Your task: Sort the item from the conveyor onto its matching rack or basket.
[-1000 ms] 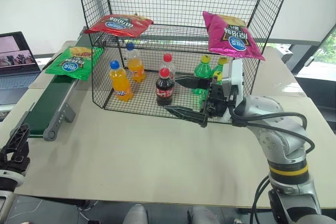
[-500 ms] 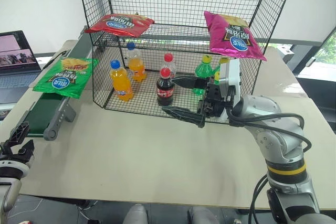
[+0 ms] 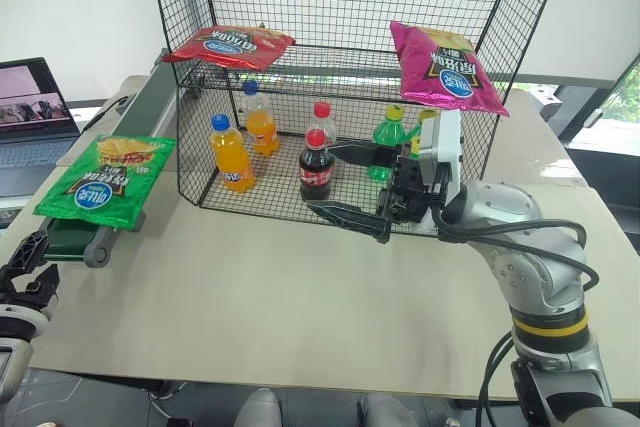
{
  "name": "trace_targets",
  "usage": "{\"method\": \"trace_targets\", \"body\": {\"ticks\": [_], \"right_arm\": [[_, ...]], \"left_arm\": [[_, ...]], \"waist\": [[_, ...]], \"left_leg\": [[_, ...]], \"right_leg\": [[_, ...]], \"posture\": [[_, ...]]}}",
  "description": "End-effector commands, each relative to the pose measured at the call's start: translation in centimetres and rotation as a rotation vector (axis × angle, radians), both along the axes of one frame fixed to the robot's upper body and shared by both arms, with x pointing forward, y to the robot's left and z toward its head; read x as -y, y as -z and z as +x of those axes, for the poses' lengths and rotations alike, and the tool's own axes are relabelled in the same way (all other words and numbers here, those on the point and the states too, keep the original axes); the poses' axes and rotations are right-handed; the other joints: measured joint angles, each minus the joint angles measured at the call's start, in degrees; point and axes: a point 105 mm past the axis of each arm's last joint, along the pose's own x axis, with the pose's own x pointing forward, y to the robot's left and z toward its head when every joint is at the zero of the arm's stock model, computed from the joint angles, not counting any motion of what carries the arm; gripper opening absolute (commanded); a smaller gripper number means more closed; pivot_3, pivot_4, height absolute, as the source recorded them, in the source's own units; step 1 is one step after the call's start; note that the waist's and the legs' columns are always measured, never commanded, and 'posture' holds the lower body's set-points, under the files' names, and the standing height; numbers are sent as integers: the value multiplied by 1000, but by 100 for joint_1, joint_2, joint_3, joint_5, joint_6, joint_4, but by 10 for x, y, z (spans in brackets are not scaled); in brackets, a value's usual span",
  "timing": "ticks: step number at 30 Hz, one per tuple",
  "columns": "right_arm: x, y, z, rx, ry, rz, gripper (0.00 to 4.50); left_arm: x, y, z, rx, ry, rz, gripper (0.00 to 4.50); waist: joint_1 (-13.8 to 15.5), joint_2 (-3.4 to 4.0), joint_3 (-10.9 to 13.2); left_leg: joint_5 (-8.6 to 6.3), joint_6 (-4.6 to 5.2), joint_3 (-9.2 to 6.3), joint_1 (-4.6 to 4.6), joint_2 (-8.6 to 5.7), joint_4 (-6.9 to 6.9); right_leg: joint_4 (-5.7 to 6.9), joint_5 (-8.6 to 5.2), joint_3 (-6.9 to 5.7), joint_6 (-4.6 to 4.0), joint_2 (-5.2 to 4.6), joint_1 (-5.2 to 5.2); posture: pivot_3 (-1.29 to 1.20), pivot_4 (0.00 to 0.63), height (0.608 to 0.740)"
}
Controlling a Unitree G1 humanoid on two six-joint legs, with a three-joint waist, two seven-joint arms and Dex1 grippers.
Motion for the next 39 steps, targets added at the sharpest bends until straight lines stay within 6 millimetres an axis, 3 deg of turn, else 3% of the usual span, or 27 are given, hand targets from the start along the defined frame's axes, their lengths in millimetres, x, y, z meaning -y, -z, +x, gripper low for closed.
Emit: {"method": "trace_targets", "body": {"ticks": [1, 18, 21, 28, 29, 34, 39], "right_arm": [[0, -16, -9, 60, -26, 22, 4500], [-1, -18, -17, 76, -91, 30, 4500], [-1, -17, -16, 72, -88, 26, 4500], [0, -15, -14, 67, -84, 27, 4500], [-1, -15, -14, 67, -85, 29, 4500], [-2, -14, -13, 69, -92, 36, 4500], [3, -17, -11, 75, -60, 48, 4500]], "left_arm": [[-2, -8, -2, 26, 5, 17, 4468], [-5, -3, -7, -13, -17, 49, 4468], [-5, -3, -11, -4, -28, 49, 3671], [3, -11, -21, 25, -28, 54, 325], [4, -12, -23, 29, -29, 55, 70], [13, -30, -28, 75, -21, 74, 70], [58, -93, -17, 252, 164, 187, 70]], "waist": [[-4, 0, 0], [-3, 0, 0], [-2, 0, 0], [-6, -3, 1], [-6, -3, 1], [-1, -3, 2], [25, -23, 7]], "left_leg": [[0, 0, 0, 0, 0, -1], [0, 0, 0, -1, 0, -7], [0, -1, 0, -1, 0, -9], [0, -2, 0, -1, 1, -15], [0, -2, 0, -1, 1, -15], [1, -3, 0, -1, 1, -17], [4, -9, 0, -1, 3, -21]], "right_leg": [[0, 0, 0, 0, 0, 0], [-3, -2, 0, -2, 0, -5], [-4, -2, 0, -3, 0, -6], [-5, -3, 0, -5, 0, -7], [-6, -3, 0, -6, 0, -7], [-8, -4, 0, -6, -1, -7], [-9, -4, -2, -7, -2, -8]], "posture": [[0, 150, 740], [0, 150, 740], [0, 150, 740], [0, 150, 740], [0, 150, 740], [0, 150, 740], [0, 150, 740]]}}
